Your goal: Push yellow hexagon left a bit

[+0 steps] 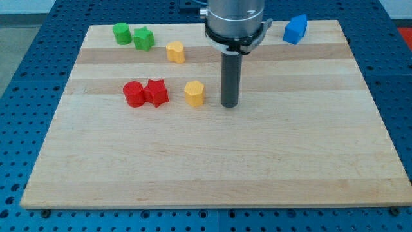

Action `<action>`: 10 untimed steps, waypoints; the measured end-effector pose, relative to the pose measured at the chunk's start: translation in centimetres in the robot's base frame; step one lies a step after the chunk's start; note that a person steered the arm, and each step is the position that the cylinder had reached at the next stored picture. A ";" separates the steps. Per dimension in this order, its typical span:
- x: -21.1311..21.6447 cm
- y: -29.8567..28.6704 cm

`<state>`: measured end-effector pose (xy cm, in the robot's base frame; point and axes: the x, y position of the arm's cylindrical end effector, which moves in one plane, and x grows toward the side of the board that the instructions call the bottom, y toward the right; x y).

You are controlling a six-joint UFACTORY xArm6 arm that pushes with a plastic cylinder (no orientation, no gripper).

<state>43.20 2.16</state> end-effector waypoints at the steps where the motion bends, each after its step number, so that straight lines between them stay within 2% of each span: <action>1: -0.8 -0.8; 8: -2.4 -5.4; 10: -9.6 -4.2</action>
